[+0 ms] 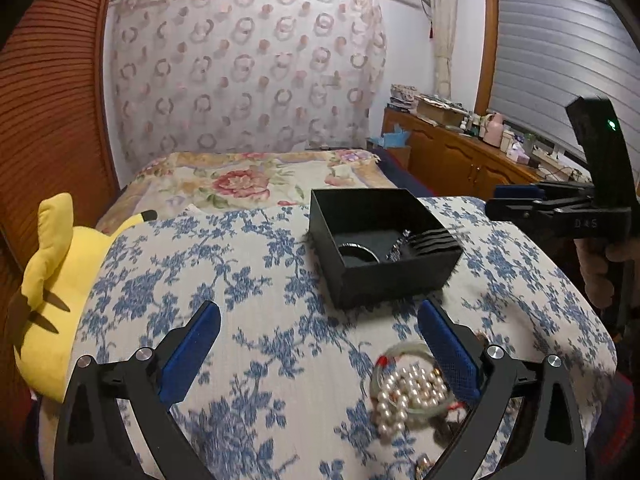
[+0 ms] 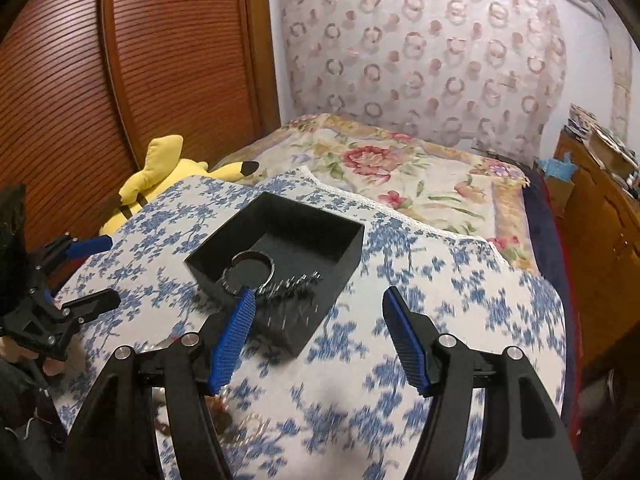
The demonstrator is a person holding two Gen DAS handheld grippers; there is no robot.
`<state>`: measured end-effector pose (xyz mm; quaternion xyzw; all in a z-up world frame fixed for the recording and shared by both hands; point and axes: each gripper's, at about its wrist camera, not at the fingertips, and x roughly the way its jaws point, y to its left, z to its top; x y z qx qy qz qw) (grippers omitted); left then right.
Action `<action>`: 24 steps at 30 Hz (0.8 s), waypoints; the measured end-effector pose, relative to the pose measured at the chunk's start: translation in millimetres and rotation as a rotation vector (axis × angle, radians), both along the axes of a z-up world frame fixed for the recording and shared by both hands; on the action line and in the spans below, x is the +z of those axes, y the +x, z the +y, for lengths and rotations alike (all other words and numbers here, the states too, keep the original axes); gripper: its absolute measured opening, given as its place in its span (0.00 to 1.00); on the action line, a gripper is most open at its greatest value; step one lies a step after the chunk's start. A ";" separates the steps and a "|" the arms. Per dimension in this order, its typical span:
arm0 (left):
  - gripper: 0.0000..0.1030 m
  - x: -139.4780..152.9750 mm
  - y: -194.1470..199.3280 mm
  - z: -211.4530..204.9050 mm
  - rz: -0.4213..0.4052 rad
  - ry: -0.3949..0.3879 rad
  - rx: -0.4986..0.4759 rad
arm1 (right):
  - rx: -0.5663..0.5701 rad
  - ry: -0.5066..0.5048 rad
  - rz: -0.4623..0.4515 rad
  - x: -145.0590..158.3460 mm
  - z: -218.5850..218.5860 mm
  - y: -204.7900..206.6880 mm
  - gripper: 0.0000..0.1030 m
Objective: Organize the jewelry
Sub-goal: 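Move both tools from the box back to the jewelry pile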
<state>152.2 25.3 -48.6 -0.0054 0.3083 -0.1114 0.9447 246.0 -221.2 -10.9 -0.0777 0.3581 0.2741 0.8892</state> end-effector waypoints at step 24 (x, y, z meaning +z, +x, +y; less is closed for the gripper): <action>0.58 -33.5 -55.1 -13.9 0.138 -0.040 -0.108 | -0.016 0.009 0.110 -86.2 -2.5 -126.9 0.64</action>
